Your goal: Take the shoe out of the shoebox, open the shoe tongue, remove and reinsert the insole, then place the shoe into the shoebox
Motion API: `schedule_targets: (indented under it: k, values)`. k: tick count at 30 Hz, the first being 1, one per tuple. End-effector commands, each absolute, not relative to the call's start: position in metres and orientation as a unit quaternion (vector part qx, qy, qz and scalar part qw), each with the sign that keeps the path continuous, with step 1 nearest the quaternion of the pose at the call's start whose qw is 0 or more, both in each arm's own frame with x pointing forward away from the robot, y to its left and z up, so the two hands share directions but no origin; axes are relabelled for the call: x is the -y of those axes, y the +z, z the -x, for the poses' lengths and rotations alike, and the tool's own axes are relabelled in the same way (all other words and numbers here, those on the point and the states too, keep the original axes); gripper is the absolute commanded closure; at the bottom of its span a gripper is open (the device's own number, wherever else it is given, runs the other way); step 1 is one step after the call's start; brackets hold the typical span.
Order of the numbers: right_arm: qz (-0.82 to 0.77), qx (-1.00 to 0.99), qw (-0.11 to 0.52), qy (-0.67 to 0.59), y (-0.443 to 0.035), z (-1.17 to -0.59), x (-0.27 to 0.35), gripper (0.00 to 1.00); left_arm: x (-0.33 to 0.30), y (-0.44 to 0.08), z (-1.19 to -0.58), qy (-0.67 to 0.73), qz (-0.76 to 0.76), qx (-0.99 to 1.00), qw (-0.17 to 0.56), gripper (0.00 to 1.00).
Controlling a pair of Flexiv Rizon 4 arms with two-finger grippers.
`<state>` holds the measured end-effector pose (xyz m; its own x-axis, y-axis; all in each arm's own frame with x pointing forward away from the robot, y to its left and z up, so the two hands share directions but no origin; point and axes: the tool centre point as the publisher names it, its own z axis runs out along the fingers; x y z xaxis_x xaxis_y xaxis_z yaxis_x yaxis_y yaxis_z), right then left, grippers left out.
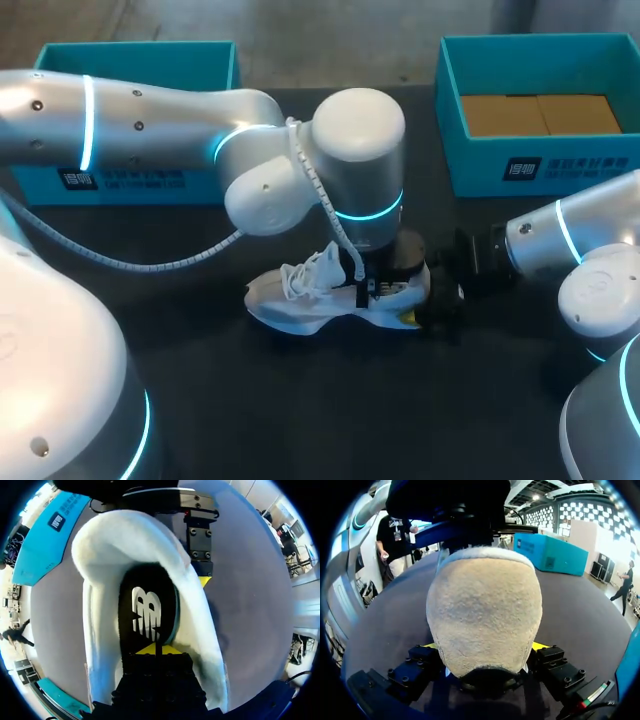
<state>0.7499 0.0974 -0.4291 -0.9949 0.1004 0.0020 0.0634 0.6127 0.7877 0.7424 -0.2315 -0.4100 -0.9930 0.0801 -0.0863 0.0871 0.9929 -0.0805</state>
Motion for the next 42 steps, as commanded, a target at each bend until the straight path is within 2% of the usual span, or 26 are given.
schedule_targets:
  k: [1,25,42]
  values:
    - [-0.046,-0.899,0.022,0.435,-0.433,-0.749,-0.100,1.00,0.222,-0.414,-0.753,-0.067,-0.036,-0.996,0.049,1.00]
    - [-0.046,-0.899,0.022,0.435,-0.433,-0.749,-0.100,1.00,0.210,-0.363,-0.753,-0.154,-0.002,-0.988,0.006,1.00]
    - [-0.046,-0.899,0.022,0.435,-0.433,-0.749,-0.100,1.00,0.220,-0.321,-0.738,-0.216,-0.022,-0.976,0.021,1.00]
